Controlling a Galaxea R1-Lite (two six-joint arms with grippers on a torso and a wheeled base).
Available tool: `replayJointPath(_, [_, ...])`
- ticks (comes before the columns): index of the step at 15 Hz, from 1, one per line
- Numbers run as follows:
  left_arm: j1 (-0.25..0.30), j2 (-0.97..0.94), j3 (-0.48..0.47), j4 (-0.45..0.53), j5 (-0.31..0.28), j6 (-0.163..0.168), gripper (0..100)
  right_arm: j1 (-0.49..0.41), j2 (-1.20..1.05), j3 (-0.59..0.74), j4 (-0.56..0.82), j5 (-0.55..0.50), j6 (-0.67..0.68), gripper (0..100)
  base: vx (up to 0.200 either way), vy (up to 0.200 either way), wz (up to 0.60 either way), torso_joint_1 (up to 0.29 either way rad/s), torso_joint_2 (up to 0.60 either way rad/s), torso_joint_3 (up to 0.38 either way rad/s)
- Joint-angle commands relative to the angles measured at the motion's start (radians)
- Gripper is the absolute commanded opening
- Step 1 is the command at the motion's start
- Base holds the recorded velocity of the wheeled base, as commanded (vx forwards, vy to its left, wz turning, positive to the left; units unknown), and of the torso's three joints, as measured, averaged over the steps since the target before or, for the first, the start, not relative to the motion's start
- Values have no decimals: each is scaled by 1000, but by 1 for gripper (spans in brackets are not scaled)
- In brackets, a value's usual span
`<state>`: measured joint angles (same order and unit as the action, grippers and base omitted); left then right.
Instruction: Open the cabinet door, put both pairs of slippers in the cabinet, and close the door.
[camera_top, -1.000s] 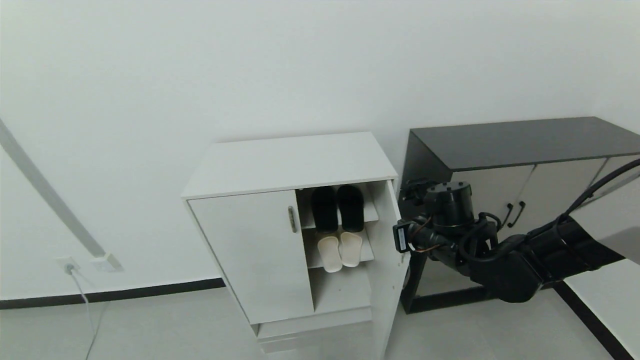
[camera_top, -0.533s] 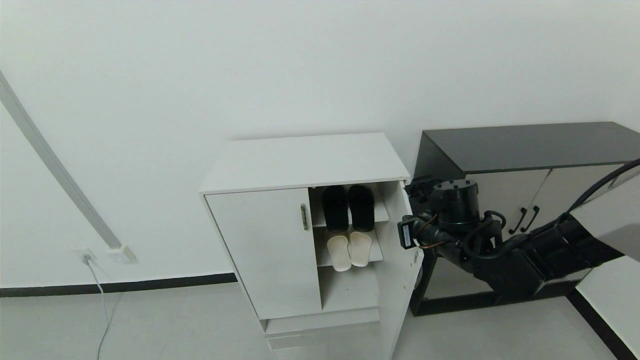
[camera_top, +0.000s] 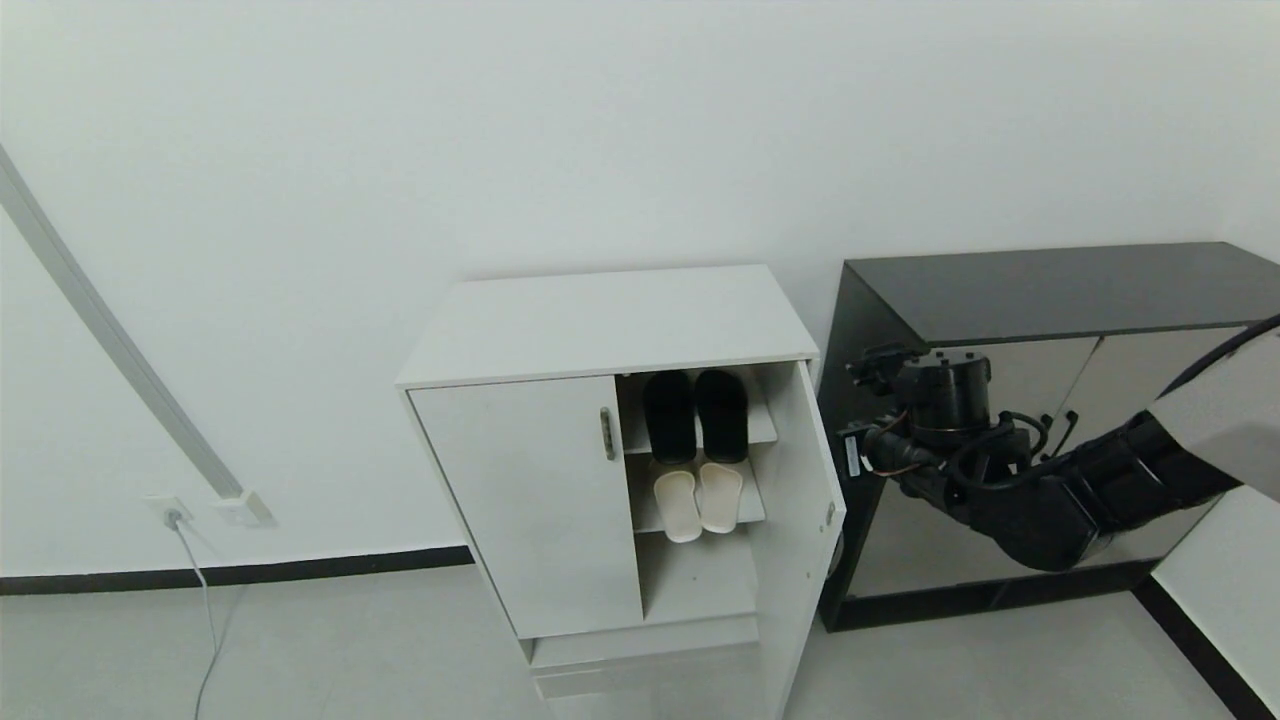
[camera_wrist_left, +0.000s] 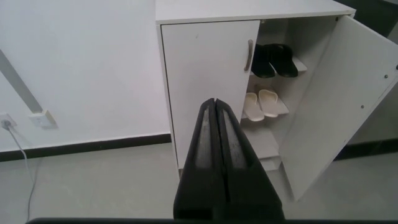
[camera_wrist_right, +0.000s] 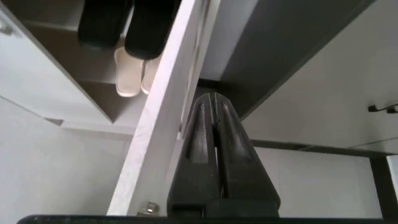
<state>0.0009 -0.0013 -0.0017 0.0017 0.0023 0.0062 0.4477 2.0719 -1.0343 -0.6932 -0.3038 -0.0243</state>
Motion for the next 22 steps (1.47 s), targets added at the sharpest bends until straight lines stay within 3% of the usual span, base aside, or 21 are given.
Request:
replayJointPath(1, [1, 1, 0, 0, 1, 0, 0, -4, 37, 0, 0, 6, -5, 0, 0, 0, 0, 0, 0, 0])
replayJointPath(8, [1, 1, 0, 0, 1, 0, 0, 98, 40, 25, -8, 77, 37, 0, 0, 0, 0, 0, 0, 0])
replayJointPath(13, [-1, 1, 0, 0, 1, 0, 0, 155, 13, 82, -60, 196, 95, 0, 0, 0, 0, 0, 0, 0])
replayJointPath(22, [1, 1, 0, 0, 1, 0, 0, 189, 17, 122, -114, 201, 79, 0, 0, 0, 0, 0, 0, 0])
